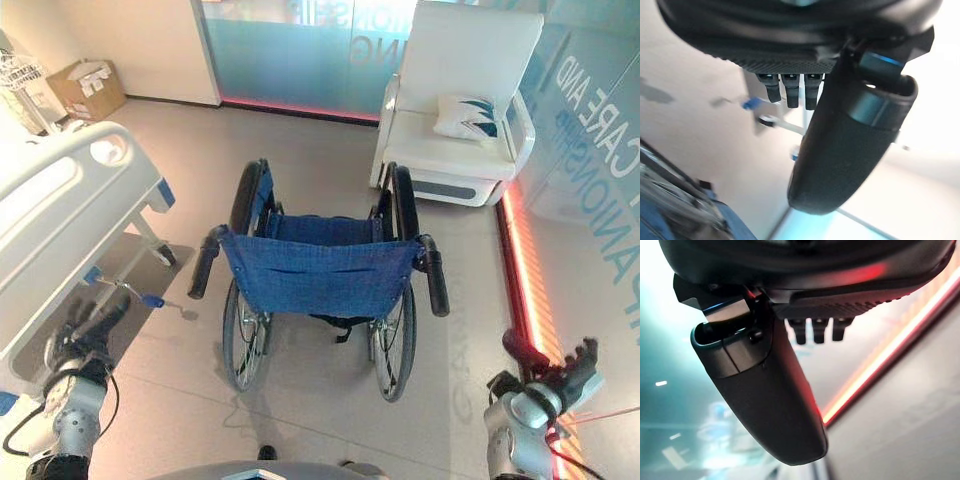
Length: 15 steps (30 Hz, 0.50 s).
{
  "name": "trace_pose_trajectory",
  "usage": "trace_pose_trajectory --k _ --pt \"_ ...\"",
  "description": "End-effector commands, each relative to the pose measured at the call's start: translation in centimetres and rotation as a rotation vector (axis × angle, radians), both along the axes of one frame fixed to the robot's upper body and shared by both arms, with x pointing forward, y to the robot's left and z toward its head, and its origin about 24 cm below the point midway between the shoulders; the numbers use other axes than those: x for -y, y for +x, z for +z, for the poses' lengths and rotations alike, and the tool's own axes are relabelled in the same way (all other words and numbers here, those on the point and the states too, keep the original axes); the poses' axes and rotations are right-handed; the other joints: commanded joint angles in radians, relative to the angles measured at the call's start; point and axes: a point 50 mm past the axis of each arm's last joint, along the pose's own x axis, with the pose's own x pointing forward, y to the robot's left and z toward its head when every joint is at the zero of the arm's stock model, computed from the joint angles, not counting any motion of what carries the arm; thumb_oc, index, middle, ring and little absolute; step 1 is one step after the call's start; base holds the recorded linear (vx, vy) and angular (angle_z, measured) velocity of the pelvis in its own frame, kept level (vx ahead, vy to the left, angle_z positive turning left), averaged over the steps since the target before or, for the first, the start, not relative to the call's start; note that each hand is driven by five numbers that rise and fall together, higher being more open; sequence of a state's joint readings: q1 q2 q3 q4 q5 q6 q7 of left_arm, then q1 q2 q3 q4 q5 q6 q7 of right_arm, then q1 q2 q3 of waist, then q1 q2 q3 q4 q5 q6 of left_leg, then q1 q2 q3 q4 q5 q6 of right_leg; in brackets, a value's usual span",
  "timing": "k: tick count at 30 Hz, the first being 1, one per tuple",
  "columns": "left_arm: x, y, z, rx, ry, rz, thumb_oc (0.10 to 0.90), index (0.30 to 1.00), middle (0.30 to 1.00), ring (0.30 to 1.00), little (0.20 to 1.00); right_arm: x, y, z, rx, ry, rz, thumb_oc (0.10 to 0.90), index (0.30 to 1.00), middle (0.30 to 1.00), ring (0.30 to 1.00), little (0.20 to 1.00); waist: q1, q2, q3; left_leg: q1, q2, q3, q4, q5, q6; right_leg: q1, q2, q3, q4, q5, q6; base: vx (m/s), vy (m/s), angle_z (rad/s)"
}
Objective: Push the wheelchair next to the bed
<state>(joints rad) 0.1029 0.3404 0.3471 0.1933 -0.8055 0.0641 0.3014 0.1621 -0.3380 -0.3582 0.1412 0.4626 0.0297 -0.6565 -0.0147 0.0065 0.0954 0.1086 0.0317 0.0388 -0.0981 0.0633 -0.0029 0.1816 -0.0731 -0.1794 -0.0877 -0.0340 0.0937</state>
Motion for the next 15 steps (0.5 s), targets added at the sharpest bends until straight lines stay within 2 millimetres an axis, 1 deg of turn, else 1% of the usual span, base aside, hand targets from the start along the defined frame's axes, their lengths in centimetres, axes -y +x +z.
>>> trace_pose_trajectory --k 1,2,4,5,6,7,9,10,12,13,14,15 --pt "-0.1 3.5 7.1 0.302 0.105 -0.153 0.800 0.900 0.900 0.900 0.900 -0.1 3.7 8.0 0.286 -0.258 0.131 0.800 0.900 0.900 0.900 0.900 0.014 0.010 -0.056 -0.001 0.052 -0.002 0.011 -0.050 -0.049 -0.053 -0.055 0.041 0.000 0.063 0.009 0.00 0.000 0.00" --pt "0.1 3.6 7.3 0.311 0.100 -0.166 0.800 0.900 0.900 0.900 0.900 -0.3 3.8 8.2 0.297 -0.256 0.144 0.800 0.900 0.900 0.900 0.900 0.014 0.010 -0.056 -0.001 0.053 -0.002 0.011 -0.050 -0.049 -0.053 -0.055 0.041 0.000 0.063 0.009 0.00 0.000 0.00" --pt "0.9 3.8 8.1 0.364 0.072 -0.233 0.800 0.900 0.900 0.900 0.900 -1.0 4.1 9.1 0.353 -0.248 0.227 0.800 0.900 0.900 0.900 0.900 0.014 0.011 -0.057 -0.002 0.053 0.001 0.011 -0.050 -0.050 -0.054 -0.057 0.041 0.000 0.062 0.011 0.00 0.000 0.00" --pt "1.3 4.0 8.5 0.394 0.052 -0.277 0.800 0.900 0.900 0.900 0.900 -1.5 4.5 9.6 0.380 -0.240 0.283 0.800 0.900 0.900 0.900 0.900 0.014 0.011 -0.058 -0.003 0.053 0.004 0.011 -0.049 -0.051 -0.055 -0.058 0.040 0.000 0.063 0.011 0.00 0.000 0.00" --pt "1.9 4.3 9.2 0.418 0.069 -0.332 0.800 0.900 0.900 0.900 0.900 -2.5 5.1 10.5 0.417 -0.239 0.379 0.800 0.900 0.900 0.900 0.900 0.016 0.012 -0.059 -0.004 0.054 0.009 0.011 -0.049 -0.053 -0.056 -0.059 0.039 0.000 0.062 0.013 0.00 0.000 0.00" --pt "1.9 4.3 9.3 0.418 0.073 -0.333 0.800 0.900 0.900 0.900 0.900 -2.6 5.1 10.5 0.420 -0.237 0.388 0.800 0.900 0.900 0.900 0.900 0.016 0.012 -0.060 -0.004 0.054 0.009 0.011 -0.049 -0.053 -0.056 -0.059 0.039 0.000 0.062 0.013 0.00 0.000 0.00" --pt "2.0 4.4 10.0 0.387 0.157 -0.388 0.800 0.900 0.900 0.900 0.900 -3.7 5.7 11.6 0.464 -0.220 0.502 0.800 0.900 0.900 0.900 0.900 0.018 0.014 -0.060 -0.004 0.055 0.012 0.011 -0.049 -0.054 -0.056 -0.060 0.038 0.000 0.061 0.014 0.00 0.000 0.00" --pt "2.0 4.4 10.1 0.386 0.156 -0.393 0.800 0.900 0.900 0.900 0.900 -3.8 5.8 11.7 0.466 -0.219 0.510 0.800 0.900 0.900 0.900 0.900 0.018 0.014 -0.060 -0.005 0.054 0.012 0.011 -0.048 -0.054 -0.057 -0.060 0.038 0.000 0.061 0.014 0.00 0.000 0.00" --pt "1.9 4.4 10.3 0.367 0.153 -0.431 0.800 0.900 0.900 0.900 0.900 -4.5 6.1 12.3 0.495 -0.193 0.607 0.800 0.900 0.900 0.900 0.900 0.019 0.015 -0.061 -0.006 0.055 0.016 0.011 -0.048 -0.056 -0.058 -0.061 0.038 0.000 0.060 0.016 0.00 0.000 0.00" --pt "1.8 4.4 10.3 0.360 0.162 -0.437 0.800 0.900 0.900 0.900 0.900 -4.6 6.1 12.4 0.501 -0.189 0.623 0.800 0.900 0.900 0.900 0.900 0.019 0.015 -0.062 -0.006 0.055 0.017 0.011 -0.048 -0.057 -0.058 -0.061 0.037 0.000 0.060 0.016 0.00 0.000 0.00" --pt "1.6 4.3 10.3 0.339 0.191 -0.458 0.800 0.900 0.900 0.900 0.900 -5.1 6.3 12.6 0.519 -0.161 0.703 0.800 0.900 0.900 0.900 0.900 0.019 0.016 -0.060 -0.005 0.056 0.020 0.011 -0.047 -0.057 -0.057 -0.061 0.036 0.000 0.060 0.017 0.00 0.000 0.00" --pt "1.5 4.2 10.3 0.336 0.190 -0.466 0.800 0.900 0.900 0.900 0.900 -5.2 6.3 12.7 0.525 -0.158 0.721 0.800 0.900 0.900 0.900 0.900 0.019 0.016 -0.060 -0.006 0.056 0.020 0.011 -0.047 -0.058 -0.058 -0.061 0.036 0.000 0.060 0.017 0.00 0.000 0.00"
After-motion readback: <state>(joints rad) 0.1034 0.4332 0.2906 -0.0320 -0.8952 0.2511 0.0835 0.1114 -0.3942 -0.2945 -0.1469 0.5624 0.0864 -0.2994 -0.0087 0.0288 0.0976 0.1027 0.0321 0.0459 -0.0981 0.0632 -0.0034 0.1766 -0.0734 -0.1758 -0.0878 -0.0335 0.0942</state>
